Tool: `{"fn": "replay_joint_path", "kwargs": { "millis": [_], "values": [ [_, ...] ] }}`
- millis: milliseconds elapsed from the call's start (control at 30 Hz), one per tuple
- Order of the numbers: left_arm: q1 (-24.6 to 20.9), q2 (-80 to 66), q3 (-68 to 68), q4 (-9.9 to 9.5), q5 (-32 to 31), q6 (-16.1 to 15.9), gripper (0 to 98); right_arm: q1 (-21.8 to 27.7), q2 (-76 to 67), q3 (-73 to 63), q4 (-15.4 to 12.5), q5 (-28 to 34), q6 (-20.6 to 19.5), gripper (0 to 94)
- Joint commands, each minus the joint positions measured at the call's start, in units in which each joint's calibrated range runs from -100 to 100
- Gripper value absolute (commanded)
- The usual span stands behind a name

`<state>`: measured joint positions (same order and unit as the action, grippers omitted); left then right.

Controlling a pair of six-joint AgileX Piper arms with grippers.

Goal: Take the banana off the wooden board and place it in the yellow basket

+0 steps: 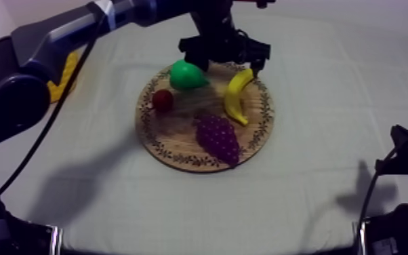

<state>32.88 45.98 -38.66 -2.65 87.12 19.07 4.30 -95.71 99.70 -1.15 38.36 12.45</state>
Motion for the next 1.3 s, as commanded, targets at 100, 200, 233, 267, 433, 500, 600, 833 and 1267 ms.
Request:
{"fn": "replay_joint_path", "kwargs": {
  "millis": [100, 200, 233, 267, 433, 500, 600, 833, 1267],
  "values": [
    [-0.3, 4.8, -4.3, 1.03, 0.5, -0.7, 96.0, 0.0, 0.0, 0.0, 0.0, 0.0, 0.0, 0.6],
    [-0.5, 7.9, -7.8, 1.78, 1.6, -1.2, 96.2, 0.0, 0.0, 0.0, 0.0, 0.0, 0.0, 0.6],
    [-0.5, 8.9, -9.1, 1.98, 2.1, -1.3, 96.2, 0.0, 0.0, 0.0, 0.0, 0.0, 0.0, 0.6],
    [-0.5, 9.9, -10.2, 2.16, 2.5, -1.4, 96.3, 0.0, 0.0, 0.0, 0.0, 0.0, 0.0, 0.6],
    [-0.7, 13.7, -14.1, 3.31, 3.2, -1.9, 96.3, 0.0, 0.0, 0.0, 0.0, 0.0, 0.0, 0.6],
    [-0.8, 14.9, -14.9, 3.86, 3.4, -2.1, 96.2, 0.0, 0.0, 0.0, 0.0, 0.0, 0.0, 0.6],
    [-1.0, 16.3, -15.4, 4.55, 3.5, -2.2, 96.0, 0.0, 0.0, 0.0, 0.0, 0.0, 0.0, 0.6],
    [-1.3, 18.4, -15.7, 5.25, 3.6, -2.3, 90.6, 0.0, 0.0, 0.0, 0.0, 0.0, 0.0, 0.6],
    [-1.2, 19.4, -15.8, 5.15, 2.6, -2.3, 36.1, 0.0, 0.0, 0.0, 0.0, 0.0, 0.0, 0.6]
  ]
}}
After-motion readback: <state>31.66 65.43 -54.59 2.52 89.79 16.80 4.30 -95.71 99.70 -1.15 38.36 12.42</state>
